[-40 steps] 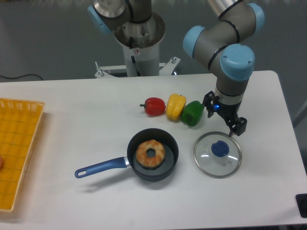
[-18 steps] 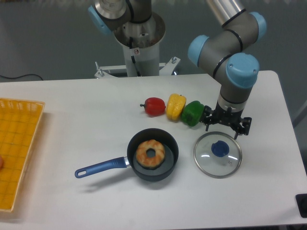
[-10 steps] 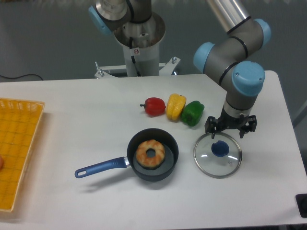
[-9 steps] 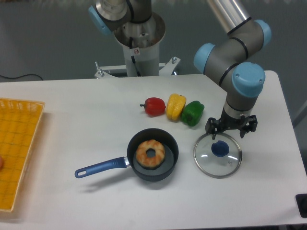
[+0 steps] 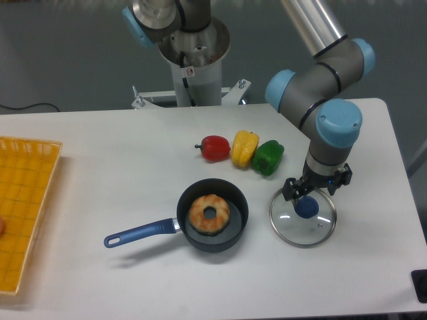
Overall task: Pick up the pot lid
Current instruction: 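Lower the gripper down around the blue knob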
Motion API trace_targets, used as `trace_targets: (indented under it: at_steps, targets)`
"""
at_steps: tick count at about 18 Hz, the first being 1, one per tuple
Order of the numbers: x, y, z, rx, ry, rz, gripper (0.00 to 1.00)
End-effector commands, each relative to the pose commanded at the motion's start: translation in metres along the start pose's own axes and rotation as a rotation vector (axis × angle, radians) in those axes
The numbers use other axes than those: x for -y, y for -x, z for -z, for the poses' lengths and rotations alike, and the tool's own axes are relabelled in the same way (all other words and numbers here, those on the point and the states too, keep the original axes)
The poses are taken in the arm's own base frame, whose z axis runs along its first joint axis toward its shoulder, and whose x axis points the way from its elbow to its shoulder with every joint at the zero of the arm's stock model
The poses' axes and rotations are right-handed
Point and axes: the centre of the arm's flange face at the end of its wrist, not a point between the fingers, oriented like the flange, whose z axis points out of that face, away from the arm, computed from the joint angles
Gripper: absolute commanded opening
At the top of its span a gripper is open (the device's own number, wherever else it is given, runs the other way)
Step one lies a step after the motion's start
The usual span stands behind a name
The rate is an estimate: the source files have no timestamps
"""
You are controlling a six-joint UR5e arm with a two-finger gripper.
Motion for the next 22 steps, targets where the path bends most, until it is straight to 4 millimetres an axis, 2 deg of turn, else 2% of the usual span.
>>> trace_targets:
  at_steps: [16, 22]
  targets:
    - [0.004, 0.004, -0.026, 0.000, 0.021, 0.071, 1.00]
    - [0.007, -0.002, -0.035, 0.000, 0.018, 0.062, 1.00]
